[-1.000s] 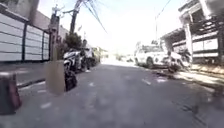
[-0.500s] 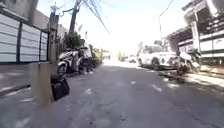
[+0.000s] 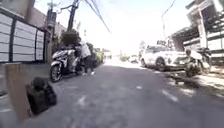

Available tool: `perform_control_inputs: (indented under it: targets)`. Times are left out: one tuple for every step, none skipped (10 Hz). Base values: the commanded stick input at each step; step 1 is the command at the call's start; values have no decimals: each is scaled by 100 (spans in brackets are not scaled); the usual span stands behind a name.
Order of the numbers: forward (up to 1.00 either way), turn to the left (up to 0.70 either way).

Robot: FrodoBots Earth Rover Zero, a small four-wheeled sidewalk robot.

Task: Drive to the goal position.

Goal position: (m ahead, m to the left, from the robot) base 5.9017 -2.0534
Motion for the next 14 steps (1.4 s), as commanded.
perform_control_inputs:
  targets:
    - [100,-27]
    - [100,-38]
    - [100,-39]
    - [100,-38]
    - [100,-37]
    - [100,-31]
    - [100,-13]
    - [100,0]
    - [100,0]
    - [100,0]
    - [100,0]
    - [100,0]
    - [100,0]
    - [100,0]
